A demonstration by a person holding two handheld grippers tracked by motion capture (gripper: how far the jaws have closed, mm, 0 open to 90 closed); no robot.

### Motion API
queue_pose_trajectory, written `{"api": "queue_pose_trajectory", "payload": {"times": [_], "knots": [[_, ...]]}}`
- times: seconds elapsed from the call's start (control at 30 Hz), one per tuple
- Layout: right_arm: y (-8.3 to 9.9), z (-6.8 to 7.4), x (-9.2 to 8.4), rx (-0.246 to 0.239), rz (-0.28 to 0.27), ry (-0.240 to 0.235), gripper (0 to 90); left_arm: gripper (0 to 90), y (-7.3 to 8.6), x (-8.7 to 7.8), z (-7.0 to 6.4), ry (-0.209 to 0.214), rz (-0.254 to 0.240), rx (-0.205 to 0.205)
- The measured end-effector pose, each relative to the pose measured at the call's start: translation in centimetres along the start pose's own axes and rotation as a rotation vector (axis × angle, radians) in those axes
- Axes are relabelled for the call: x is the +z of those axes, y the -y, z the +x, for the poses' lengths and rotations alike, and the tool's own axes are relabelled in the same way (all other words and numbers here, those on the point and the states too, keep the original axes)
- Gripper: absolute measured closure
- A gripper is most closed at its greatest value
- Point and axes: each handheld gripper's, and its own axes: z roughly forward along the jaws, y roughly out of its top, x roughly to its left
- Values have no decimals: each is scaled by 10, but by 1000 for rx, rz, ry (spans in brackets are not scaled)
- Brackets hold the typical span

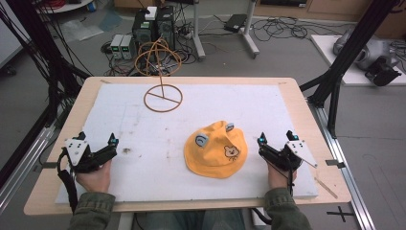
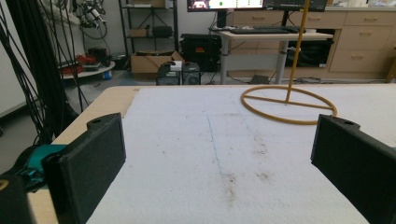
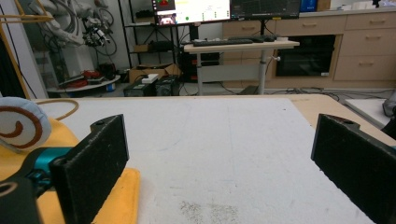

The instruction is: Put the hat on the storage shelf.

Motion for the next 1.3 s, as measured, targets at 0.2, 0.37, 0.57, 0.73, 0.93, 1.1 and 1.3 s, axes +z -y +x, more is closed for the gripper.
{"api": "queue_pose_trajectory", "payload": {"times": [0.2,0.37,0.57,0.73,0.93,1.1,1.3], "knots": [[-1,1,0,-1,-6,-5,36,35,0,0,0,9,-3,-4],[-9,3,-3,-7,-32,-21,36,35,-1,-1,1,6,-5,-10],[-30,8,-8,-9,-79,-79,36,35,-2,-1,5,0,-4,-16],[-36,20,-4,-61,-39,-204,36,36,-2,-2,6,-3,-6,-29],[-45,37,-3,-106,1,-393,36,35,-1,-2,9,-5,-3,-33],[-40,56,1,-197,75,-522,36,35,-1,-2,9,-5,-3,-45],[-19,74,12,-272,156,-574,39,35,-1,-1,9,2,-1,-35]]}}
